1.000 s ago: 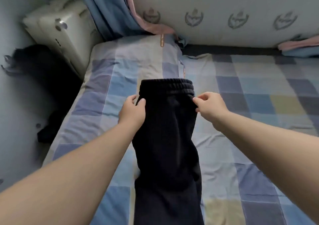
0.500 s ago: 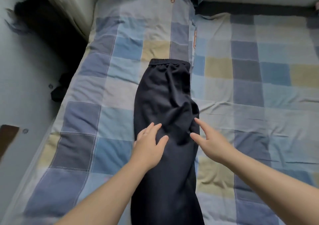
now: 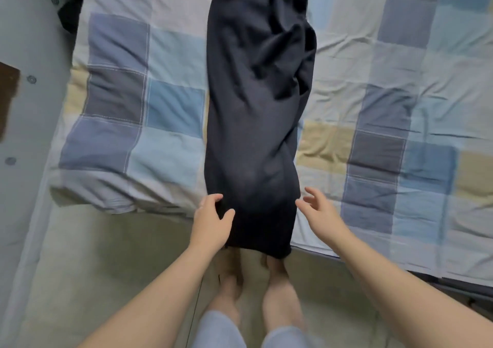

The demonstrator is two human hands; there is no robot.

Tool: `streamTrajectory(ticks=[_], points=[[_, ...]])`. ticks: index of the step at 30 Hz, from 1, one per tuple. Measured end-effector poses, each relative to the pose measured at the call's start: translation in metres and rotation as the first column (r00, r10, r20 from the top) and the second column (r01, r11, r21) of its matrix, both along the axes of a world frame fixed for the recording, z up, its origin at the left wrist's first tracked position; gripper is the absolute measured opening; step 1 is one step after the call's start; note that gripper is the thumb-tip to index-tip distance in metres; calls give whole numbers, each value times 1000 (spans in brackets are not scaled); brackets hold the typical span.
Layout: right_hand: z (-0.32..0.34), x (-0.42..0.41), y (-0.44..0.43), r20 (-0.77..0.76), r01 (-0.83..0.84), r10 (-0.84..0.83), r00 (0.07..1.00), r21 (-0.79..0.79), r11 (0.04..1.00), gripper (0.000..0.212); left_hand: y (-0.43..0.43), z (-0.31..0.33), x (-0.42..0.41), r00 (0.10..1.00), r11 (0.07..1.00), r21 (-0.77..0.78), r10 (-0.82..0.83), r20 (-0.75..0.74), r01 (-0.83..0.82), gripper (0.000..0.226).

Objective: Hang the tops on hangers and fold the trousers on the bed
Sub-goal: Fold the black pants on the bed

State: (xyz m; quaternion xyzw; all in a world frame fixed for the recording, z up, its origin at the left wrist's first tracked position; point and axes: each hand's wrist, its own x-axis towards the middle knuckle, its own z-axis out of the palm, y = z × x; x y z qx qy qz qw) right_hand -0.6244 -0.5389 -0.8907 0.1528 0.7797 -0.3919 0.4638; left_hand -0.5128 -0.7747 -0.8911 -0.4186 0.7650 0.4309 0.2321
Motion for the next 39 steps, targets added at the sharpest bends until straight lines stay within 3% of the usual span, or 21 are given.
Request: streamTrajectory(ticks=[2,4,8,10,14,19,22,26,29,34,39], points=[[-21,27,5,39,39,-41,998,35,999,62,-5,-19,20,1000,997,-77,15,-14,-16,47],[-38,46,6,60,74,-76,995,35,997,65,-11,-34,31,997,996,-61,70,-16,-71,52],[-66,73,-6,128,195,-180,975,-121,973,41,-16,-67,42,998,980,198,-31,47,21,62],[-77,82,-12,109,245,-230,967,-149,958,32,-16,-81,43,997,967,251,-62,51,47,59],[-87,99,-22,128,287,-270,954,-142,947,35,-17,-93,49,998,949,313,-48,44,32,37],[-75,130,-31,204,258,-236,950,-89,962,46,-21,-86,76,975,928,363,-150,165,82,66],[-61,149,-26,186,296,-276,943,-94,951,46,-24,-76,103,973,919,388,-147,176,69,54],[-41,181,-10,211,276,-256,943,-74,958,51,-15,-58,139,985,930,367,-56,163,-8,42],[-27,211,5,216,317,-295,931,-75,945,33,-5,-45,164,990,940,331,46,136,-89,29],[-1,252,24,206,542,-513,833,-128,830,23,14,-17,200,973,926,301,202,112,-227,24],[39,284,37,246,639,-598,762,-142,756,19,38,29,236,951,900,306,298,84,-310,20]])
